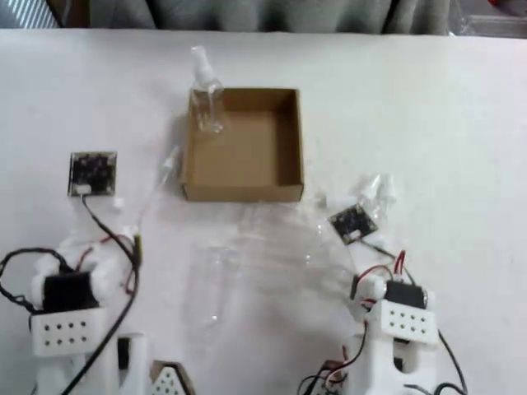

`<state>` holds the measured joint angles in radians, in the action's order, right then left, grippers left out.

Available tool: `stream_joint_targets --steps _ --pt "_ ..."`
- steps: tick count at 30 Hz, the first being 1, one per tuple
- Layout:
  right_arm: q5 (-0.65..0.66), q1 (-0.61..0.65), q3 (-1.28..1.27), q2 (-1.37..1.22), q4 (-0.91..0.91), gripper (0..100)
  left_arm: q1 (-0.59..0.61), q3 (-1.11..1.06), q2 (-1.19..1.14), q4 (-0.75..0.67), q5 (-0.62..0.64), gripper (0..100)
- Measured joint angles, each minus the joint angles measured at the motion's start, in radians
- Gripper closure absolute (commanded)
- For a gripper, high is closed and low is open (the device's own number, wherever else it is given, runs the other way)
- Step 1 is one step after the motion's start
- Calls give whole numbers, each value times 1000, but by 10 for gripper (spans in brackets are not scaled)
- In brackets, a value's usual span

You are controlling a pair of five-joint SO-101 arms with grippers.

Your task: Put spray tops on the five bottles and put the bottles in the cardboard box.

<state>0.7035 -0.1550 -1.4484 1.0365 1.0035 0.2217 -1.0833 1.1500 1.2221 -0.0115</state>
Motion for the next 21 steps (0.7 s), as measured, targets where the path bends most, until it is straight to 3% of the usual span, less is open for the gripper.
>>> stream_joint_targets --steps 5,9,15,21 --pt "0 -2 0 0 0 978 6 -72 0 -130 0 976" --pt "0 -28 15 0 17 978 83 -132 0 -261 0 976" --pt "-34 -31 204 0 209 975 229 -143 0 -321 94 976" --pt "-46 -2 460 0 420 978 245 -175 -17 -362 109 976"
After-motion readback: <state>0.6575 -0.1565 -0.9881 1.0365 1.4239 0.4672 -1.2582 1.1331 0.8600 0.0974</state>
